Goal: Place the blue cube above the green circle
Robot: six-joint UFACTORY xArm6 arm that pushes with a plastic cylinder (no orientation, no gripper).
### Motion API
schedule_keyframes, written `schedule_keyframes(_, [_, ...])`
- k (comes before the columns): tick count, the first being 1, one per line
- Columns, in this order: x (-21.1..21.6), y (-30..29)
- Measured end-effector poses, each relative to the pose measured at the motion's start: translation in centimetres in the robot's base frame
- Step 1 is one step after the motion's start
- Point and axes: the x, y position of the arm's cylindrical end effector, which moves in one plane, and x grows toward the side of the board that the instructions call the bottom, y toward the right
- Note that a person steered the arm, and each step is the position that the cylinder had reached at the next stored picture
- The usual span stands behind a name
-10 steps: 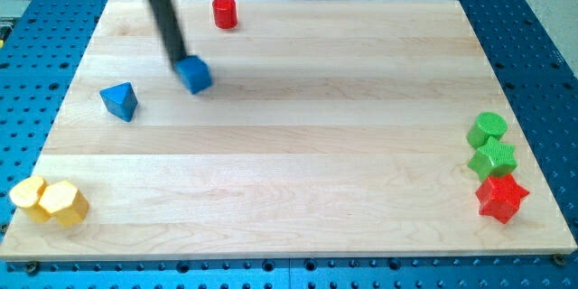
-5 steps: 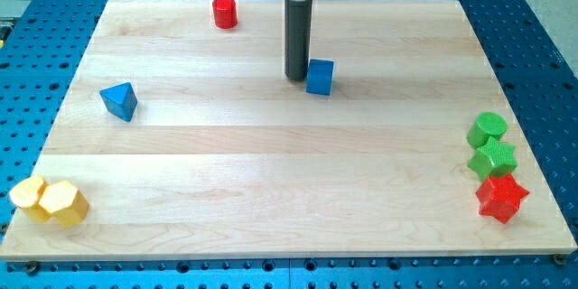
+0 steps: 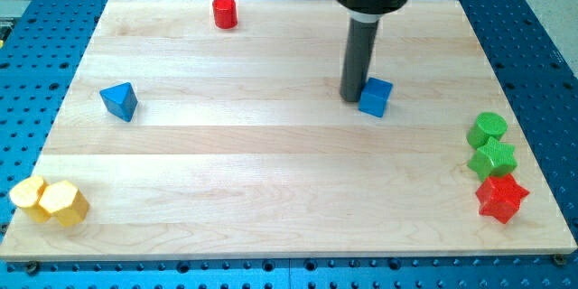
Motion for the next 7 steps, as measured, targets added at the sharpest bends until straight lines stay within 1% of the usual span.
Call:
schedule_keyframes(1, [0.5, 4.5])
schedule_keyframes(2, [0.5, 2.9])
schedule_keyframes(3, [3.4, -0.2])
schedule_keyframes(4, [4.3, -0.7])
schedule_keyframes(5, [2.2, 4.9])
schedule_keyframes(6, [0.2, 5.1])
schedule_keyframes(7, [1.3, 0.0])
